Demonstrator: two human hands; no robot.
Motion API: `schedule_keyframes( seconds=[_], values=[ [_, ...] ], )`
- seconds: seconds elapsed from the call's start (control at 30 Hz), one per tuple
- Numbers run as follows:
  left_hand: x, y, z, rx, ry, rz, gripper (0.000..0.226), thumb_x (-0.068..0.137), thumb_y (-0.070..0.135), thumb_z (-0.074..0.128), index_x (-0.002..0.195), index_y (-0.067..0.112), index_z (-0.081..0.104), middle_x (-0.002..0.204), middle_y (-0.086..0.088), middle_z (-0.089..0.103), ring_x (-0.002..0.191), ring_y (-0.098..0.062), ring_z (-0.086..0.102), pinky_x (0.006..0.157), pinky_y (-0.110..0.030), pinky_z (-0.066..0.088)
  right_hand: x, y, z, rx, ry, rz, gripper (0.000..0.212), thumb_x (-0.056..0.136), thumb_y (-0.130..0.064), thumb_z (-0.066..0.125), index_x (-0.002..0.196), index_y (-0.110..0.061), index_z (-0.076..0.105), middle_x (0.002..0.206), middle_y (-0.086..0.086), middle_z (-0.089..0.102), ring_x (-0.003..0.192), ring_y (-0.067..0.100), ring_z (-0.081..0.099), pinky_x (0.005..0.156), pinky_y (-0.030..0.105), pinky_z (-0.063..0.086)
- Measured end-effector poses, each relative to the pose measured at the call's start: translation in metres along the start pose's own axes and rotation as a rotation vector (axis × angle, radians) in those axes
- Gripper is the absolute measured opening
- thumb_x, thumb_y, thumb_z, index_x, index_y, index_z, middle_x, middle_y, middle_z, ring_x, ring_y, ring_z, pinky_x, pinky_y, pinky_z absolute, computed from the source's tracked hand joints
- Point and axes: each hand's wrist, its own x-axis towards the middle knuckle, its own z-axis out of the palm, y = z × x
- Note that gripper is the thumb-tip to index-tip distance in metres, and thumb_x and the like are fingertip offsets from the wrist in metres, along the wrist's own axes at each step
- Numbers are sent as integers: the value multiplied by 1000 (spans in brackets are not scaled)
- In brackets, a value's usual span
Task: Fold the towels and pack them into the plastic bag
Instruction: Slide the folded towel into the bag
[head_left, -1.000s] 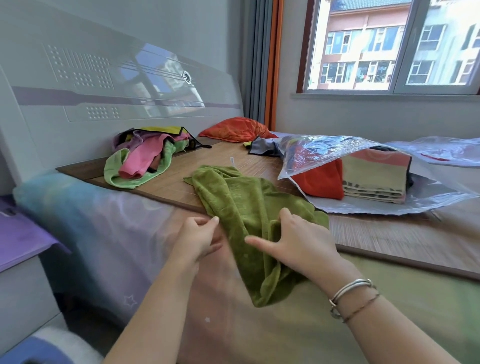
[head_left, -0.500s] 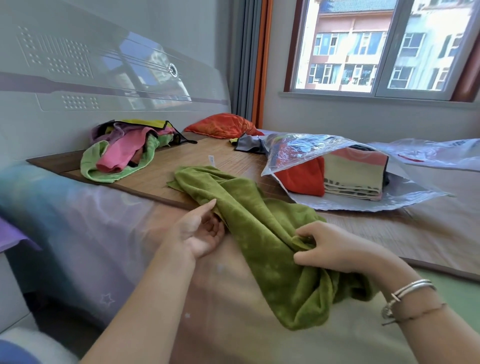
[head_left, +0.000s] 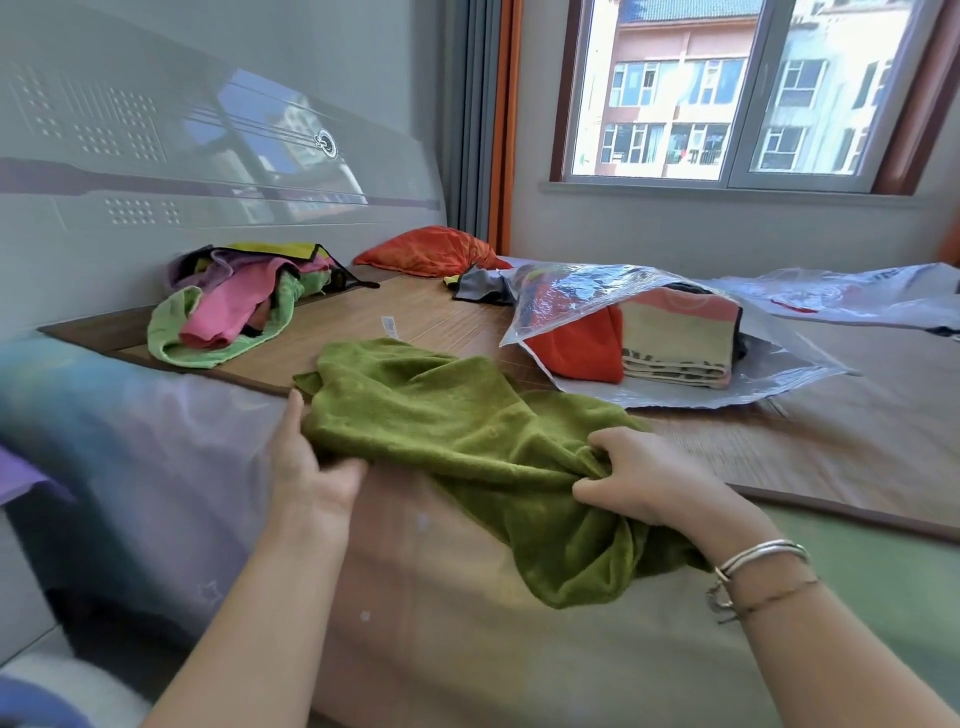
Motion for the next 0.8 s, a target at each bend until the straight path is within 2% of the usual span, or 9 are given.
schedule_keyframes(
  seconds=[0.1, 0.13, 0.2, 0.3, 0.4, 0.47, 0.6, 0.7, 0.8],
  values=[
    [5, -2, -1, 191, 28, 77, 22, 88, 8, 58, 106, 14, 68, 103, -10, 69, 97, -26, 66, 87, -42, 53, 1, -4, -1, 283, 53, -90, 44, 82, -63, 56, 76, -19, 55, 73, -9, 57, 70, 10, 55, 66, 32, 46],
    [4, -5, 1, 283, 5, 127, 21, 84, 0, 56, 84, 18, 68, 88, -9, 66, 85, -25, 64, 79, -38, 54, 1, -8, -3, 460, 79, -126, 45, 86, -59, 52, 77, -15, 56, 72, -6, 57, 68, 10, 54, 69, 35, 47],
    [-3, -13, 8, 560, -75, 307, 44, 77, -10, 54, 52, 23, 42, 61, -2, 42, 63, -20, 46, 63, -29, 42, 2, -18, -7, 812, 123, -190, 32, 83, -39, 47, 75, -9, 54, 68, -2, 53, 64, 11, 49, 69, 36, 43],
    [-26, -29, 19, 1185, -389, 572, 33, 67, -12, 50, 57, 18, 41, 62, -2, 39, 58, -12, 40, 55, -21, 33, 2, -34, -12, 1060, 114, -254, 18, 68, -22, 46, 77, -9, 55, 69, 2, 50, 64, 13, 47, 64, 31, 39],
    [-45, -46, 18, 1587, -702, 309, 34, 69, -12, 53, 82, 19, 60, 85, -2, 62, 73, -2, 58, 66, -17, 49, 10, -42, -4, 1048, 148, -265, 16, 68, -14, 51, 79, -6, 59, 73, 13, 60, 70, 20, 57, 73, 37, 48],
    [-50, -56, 11, 1631, -820, 138, 28, 74, 3, 64, 94, 22, 60, 98, -1, 66, 92, -8, 63, 85, -29, 54, 20, -45, 6, 967, 173, -283, 10, 78, -4, 53, 80, -8, 62, 81, 10, 71, 79, 20, 65, 86, 42, 53],
    [-50, -51, 12, 1630, -599, 304, 17, 83, 8, 54, 92, 21, 60, 90, 3, 71, 88, -11, 67, 87, -37, 54, 34, -51, 25, 870, 127, -341, 14, 89, -2, 53, 88, -13, 62, 90, 0, 74, 89, 11, 69, 90, 39, 53],
    [-43, -33, 9, 1689, -432, 440, 25, 82, 0, 56, 89, 24, 55, 90, 7, 69, 90, -6, 65, 81, -25, 53, 39, -55, 33, 634, 106, -376, 10, 89, -17, 55, 87, -26, 59, 88, -3, 69, 86, 13, 65, 84, 38, 52],
    [-30, -19, -6, 1908, -425, 494, 38, 76, 2, 64, 100, 28, 51, 106, 8, 53, 103, -8, 53, 87, -21, 46, 39, -58, 34, 499, 82, -374, 7, 87, -24, 63, 93, -23, 58, 88, -7, 64, 85, 8, 60, 78, 27, 48]
  ],
)
